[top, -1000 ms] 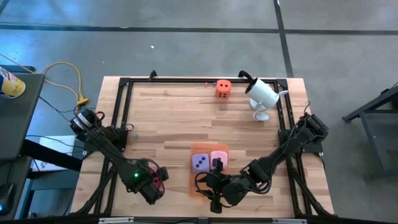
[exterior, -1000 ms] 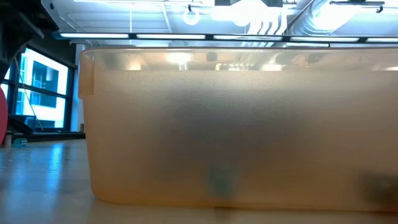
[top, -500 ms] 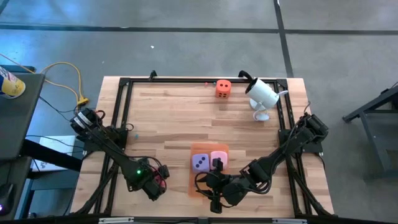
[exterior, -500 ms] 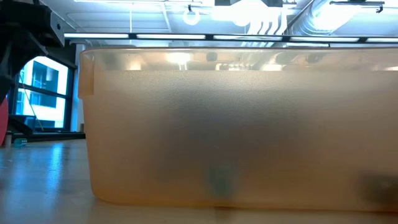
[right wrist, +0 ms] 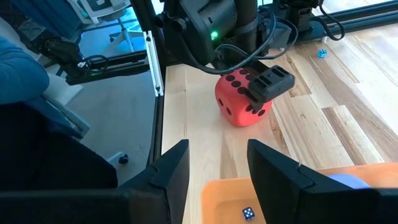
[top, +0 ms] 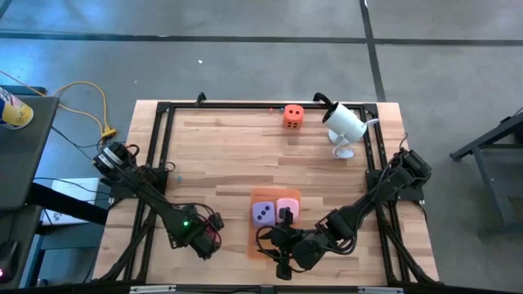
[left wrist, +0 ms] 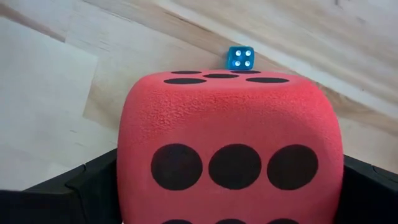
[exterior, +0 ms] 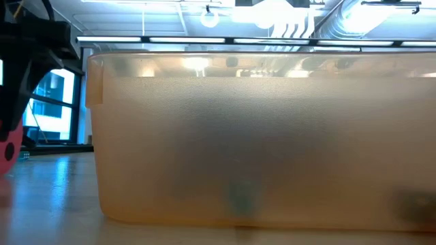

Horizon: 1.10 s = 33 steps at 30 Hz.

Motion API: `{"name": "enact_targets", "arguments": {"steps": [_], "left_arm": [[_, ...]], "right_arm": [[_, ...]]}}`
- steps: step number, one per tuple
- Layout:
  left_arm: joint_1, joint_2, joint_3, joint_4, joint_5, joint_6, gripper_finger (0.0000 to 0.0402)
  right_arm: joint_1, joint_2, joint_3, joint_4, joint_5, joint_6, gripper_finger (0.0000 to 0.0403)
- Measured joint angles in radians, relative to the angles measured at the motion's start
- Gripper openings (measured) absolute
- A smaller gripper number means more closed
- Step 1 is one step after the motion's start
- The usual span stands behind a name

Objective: Pick & Place Dice
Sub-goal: Put the large red dice into the orange bin

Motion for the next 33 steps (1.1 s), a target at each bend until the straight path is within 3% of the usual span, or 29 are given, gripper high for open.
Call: {"name": "enact_targets", "arguments": {"steps": [16, 24, 33], "left_arm": [[0.021, -0.001, -0.013, 0.035, -0.034, 0.017, 0.0362], [-0.007, -0.018, -0.008, 0.076, -0.135, 0.046, 0.0361], [-0.087, -0.135, 0.039, 0.099, -0.320, 0.050, 0.0361]], "right_arm": [[0.000, 0.000, 0.000, 0.000, 0.000, 0.000, 0.0151], [0.000, 0.000, 0.000, 0.000, 0.000, 0.000, 0.0151], [0.000, 0.000, 0.000, 0.000, 0.000, 0.000, 0.0151]]}}
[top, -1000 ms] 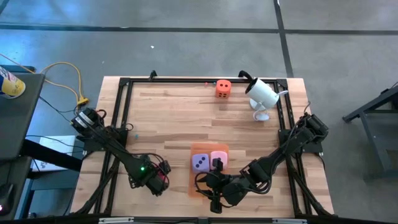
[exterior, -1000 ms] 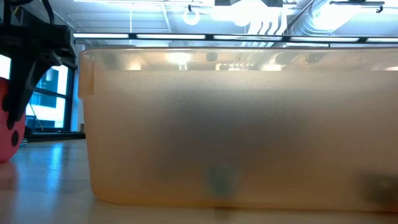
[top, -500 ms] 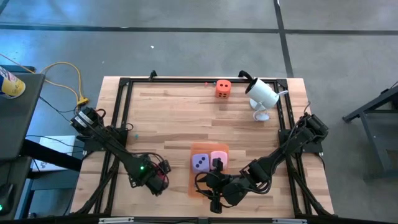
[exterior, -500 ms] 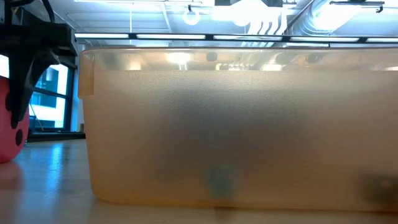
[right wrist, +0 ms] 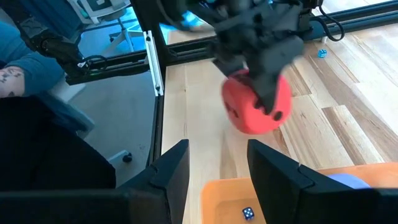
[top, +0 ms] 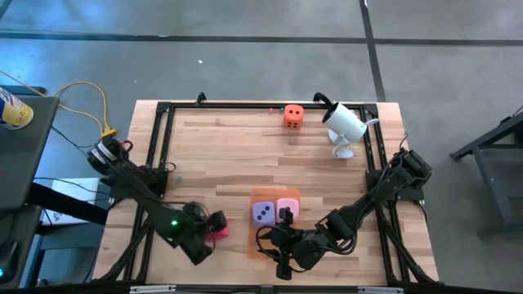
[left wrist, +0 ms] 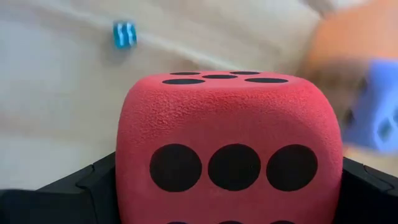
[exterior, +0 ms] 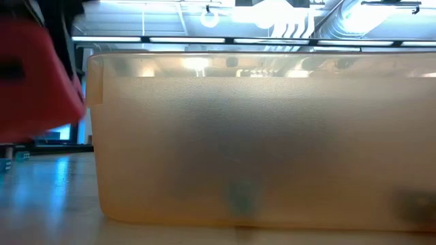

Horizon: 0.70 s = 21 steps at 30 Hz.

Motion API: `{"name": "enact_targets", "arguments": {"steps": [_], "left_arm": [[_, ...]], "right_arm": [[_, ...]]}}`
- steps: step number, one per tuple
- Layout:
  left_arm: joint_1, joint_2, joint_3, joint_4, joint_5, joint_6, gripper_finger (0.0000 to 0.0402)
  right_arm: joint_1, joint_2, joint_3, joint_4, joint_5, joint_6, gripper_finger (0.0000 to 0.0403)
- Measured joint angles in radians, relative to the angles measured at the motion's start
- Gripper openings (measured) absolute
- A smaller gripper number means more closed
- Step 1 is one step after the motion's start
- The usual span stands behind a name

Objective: Pick & Place Dice
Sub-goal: Put the large red dice into the orange bin

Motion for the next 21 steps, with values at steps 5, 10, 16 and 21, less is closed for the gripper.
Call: {"name": "enact_targets", "arguments": {"steps": [5, 10, 16, 21], "left_arm": [[-0.069, -0.026, 0.048, -0.065, -0.068, -0.011, 0.0361], [-0.144, -0.027, 0.082, -0.078, -0.188, 0.026, 0.0361], [-0.201, -0.028, 0.087, 0.093, -0.355, 0.190, 0.0361], [-0.189, -0.028, 0.088, 0.324, -0.377, 0.410, 0.0361]], "right_arm": [[0.000, 0.000, 0.000, 0.000, 0.000, 0.000, 0.0151], [0.000, 0.000, 0.000, 0.000, 0.000, 0.000, 0.0151], [0.000, 0.000, 0.000, 0.000, 0.000, 0.000, 0.0151], [0.000, 0.000, 0.000, 0.000, 0.000, 0.000, 0.0151]]}}
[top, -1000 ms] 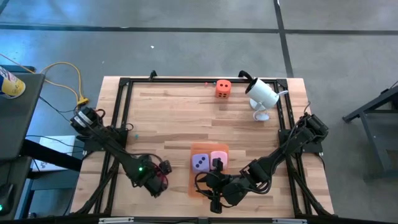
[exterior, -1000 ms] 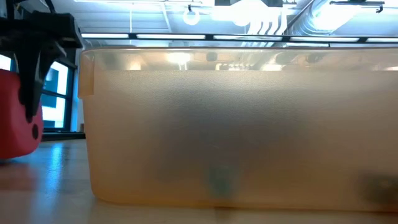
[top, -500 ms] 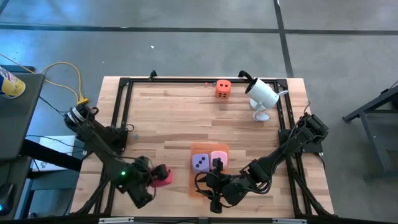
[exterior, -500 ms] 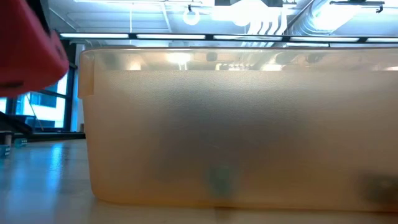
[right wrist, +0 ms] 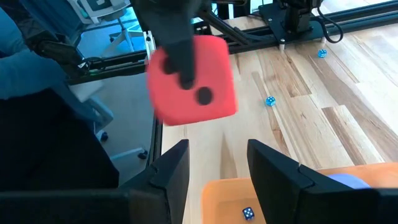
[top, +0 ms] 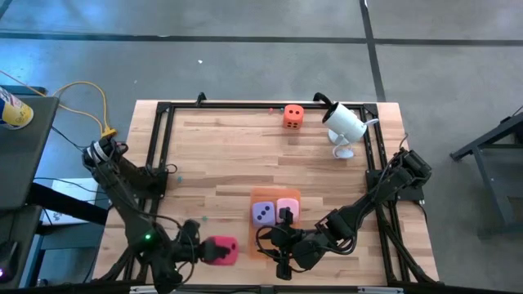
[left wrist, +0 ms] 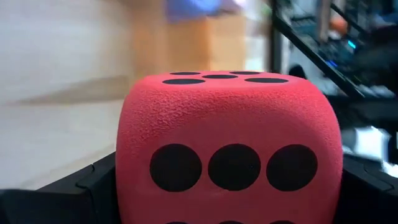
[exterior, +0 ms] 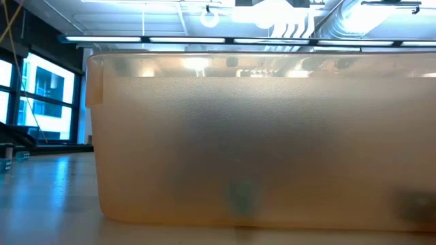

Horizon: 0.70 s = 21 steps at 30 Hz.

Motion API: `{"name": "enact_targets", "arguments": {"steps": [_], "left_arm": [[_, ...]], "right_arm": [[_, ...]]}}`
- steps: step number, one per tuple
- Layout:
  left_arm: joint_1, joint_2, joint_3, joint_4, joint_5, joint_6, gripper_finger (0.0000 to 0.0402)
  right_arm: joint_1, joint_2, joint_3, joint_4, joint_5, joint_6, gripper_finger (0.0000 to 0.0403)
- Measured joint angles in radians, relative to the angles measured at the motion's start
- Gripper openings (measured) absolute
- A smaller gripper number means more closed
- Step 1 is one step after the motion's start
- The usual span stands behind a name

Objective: Pick & Place Dice
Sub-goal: Put the large red dice into the orange bin

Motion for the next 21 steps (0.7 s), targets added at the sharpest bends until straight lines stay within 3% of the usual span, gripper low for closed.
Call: {"name": "enact_targets", "arguments": {"steps": [10, 14, 21], "left_arm": [[0.088, 0.033, 0.001, 0.285, 0.115, 0.298, 0.0361], [0.145, 0.078, 0.001, 0.343, 0.219, 0.346, 0.0365], [0.201, 0.111, 0.001, 0.366, 0.231, 0.388, 0.0372]], "right_arm": [[0.000, 0.000, 0.000, 0.000, 0.000, 0.000, 0.0151], [0.000, 0.000, 0.000, 0.000, 0.000, 0.000, 0.0151], [0.000, 0.000, 0.000, 0.000, 0.000, 0.000, 0.0151]]}}
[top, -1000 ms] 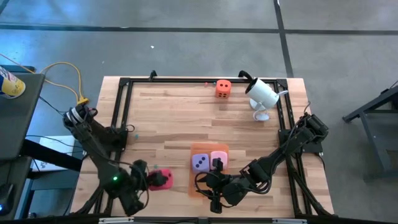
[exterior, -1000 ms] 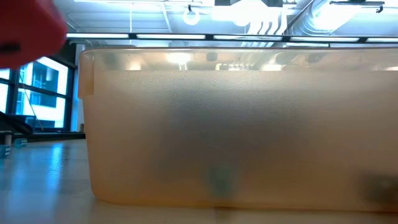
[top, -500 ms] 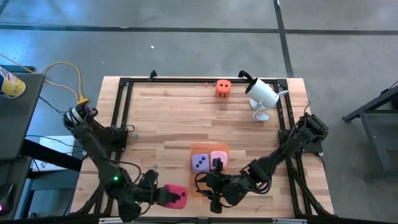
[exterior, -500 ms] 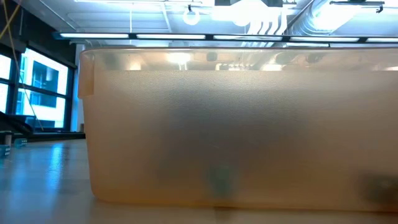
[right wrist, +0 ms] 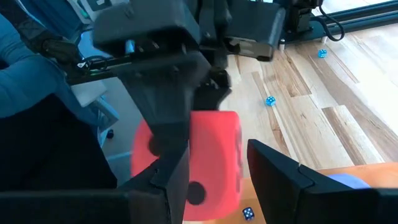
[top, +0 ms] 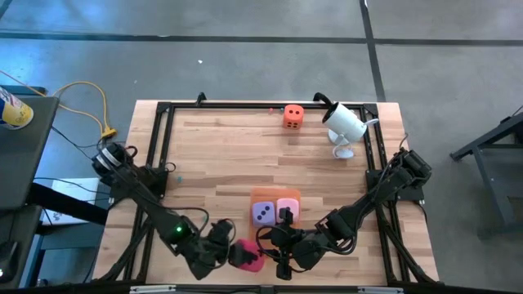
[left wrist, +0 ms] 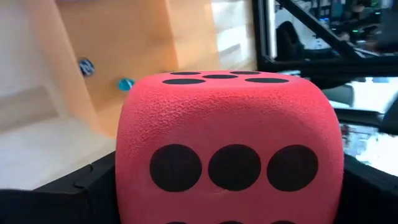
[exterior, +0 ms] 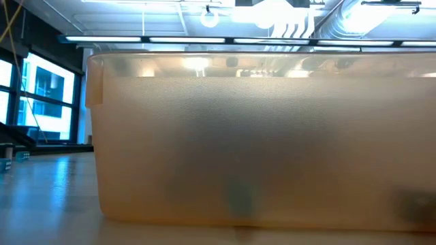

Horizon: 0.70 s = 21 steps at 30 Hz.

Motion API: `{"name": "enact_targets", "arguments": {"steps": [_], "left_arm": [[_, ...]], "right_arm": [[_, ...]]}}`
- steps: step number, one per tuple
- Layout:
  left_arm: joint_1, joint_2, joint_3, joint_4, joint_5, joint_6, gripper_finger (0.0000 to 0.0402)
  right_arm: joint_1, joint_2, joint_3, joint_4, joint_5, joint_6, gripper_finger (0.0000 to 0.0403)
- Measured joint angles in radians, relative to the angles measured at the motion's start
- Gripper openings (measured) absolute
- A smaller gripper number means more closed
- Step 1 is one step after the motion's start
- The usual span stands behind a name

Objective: Pick & Place Dice
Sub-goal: Put the large red dice into the orange bin

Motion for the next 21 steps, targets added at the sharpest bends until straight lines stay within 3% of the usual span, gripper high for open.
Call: {"name": "enact_targets", "arguments": {"steps": [21], "left_arm": [[0.125, 0.116, 0.000, 0.010, 0.077, 0.194, 0.0376]], "right_arm": [[0.000, 0.000, 0.000, 0.001, 0.000, 0.000, 0.0151]]}}
